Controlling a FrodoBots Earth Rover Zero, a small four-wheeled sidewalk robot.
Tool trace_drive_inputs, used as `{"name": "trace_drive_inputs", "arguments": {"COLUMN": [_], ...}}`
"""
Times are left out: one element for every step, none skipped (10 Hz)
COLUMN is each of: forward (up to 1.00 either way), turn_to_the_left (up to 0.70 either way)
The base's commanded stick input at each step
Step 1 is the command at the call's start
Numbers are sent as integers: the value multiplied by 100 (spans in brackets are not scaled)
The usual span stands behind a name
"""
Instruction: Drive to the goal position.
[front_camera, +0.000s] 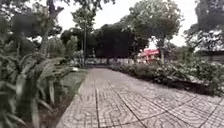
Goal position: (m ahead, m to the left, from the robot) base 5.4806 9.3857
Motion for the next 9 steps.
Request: {"name": "trace_drive_inputs", "arguments": {"forward": [100,100,100,100,100,100,100,100,100], "turn_to_the_left": [0,0,0,0,0,0,0,0,0]}}
